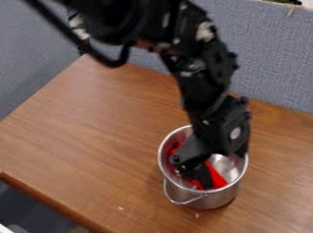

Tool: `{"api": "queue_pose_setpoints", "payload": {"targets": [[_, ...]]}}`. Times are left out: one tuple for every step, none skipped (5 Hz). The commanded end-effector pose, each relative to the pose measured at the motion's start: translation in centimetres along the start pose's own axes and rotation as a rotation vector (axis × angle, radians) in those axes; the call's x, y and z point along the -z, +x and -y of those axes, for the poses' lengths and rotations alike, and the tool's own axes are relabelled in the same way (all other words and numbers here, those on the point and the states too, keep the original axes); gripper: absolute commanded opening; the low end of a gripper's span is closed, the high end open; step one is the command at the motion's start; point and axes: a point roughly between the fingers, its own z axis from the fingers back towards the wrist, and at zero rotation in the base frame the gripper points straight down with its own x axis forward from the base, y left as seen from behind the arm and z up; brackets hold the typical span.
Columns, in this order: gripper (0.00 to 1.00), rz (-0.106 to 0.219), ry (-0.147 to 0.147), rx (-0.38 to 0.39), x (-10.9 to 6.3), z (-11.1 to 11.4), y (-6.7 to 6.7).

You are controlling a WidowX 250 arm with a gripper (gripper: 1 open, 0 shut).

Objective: Put the red object in the metal pot

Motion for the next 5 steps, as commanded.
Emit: {"api": "queue_pose_setpoints", "payload": {"targets": [[1.00, -0.020, 0.055, -0.182, -0.5, 1.4, -1.1], [1.00, -0.059, 0.023, -0.376, -1.8, 3.4, -1.9], [1.00, -0.070, 0.001, -0.344, -3.4, 2.4, -2.5], [1.00, -0.047, -0.081, -0.341, -4.7, -1.1, -4.7], [1.00, -0.090, -0.049, -0.552, -6.0, -3.0, -4.8]]}}
